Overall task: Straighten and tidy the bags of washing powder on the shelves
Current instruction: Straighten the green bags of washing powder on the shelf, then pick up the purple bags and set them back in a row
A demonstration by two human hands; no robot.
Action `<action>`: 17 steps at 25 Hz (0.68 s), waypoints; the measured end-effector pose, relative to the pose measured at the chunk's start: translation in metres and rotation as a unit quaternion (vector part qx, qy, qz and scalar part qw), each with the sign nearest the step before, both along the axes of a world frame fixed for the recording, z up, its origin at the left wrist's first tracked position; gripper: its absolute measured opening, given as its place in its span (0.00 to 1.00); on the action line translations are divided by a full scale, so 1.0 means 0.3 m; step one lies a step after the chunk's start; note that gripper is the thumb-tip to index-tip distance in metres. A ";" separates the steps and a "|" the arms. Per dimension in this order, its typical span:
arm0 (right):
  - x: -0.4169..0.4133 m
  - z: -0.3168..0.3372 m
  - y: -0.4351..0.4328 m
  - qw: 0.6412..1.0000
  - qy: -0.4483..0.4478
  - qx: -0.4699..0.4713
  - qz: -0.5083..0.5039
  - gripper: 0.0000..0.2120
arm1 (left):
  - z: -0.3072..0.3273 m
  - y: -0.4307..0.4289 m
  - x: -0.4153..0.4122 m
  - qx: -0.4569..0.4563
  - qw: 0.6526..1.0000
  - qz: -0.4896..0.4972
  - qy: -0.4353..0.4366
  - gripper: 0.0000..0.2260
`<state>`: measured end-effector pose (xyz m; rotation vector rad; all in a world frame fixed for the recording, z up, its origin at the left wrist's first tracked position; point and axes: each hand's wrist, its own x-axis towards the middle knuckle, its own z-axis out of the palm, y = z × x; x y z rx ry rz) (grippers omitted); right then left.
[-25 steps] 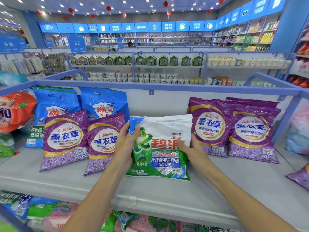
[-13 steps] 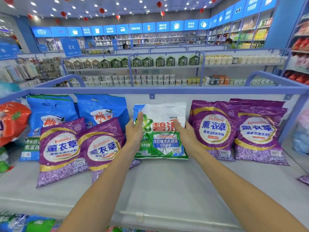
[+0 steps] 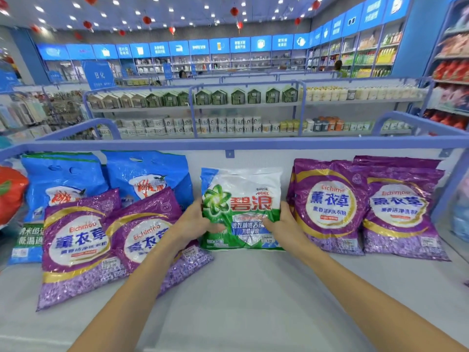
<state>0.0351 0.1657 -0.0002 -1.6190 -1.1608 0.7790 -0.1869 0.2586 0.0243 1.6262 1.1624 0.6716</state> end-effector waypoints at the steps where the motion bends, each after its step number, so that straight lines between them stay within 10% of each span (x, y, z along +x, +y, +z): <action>1: -0.011 -0.012 0.008 1.000 0.021 0.012 -0.015 0.17 | -0.011 0.005 0.005 0.017 1.000 0.023 -0.005 0.29; 12: -0.135 0.009 -0.043 0.984 -0.157 -0.006 -0.082 0.29 | 0.007 -0.120 -0.126 0.084 0.988 0.127 0.012 0.33; 17: -0.397 0.077 -0.079 0.974 -0.221 0.052 0.013 0.30 | 0.003 -0.238 -0.358 0.187 0.927 0.307 0.107 0.23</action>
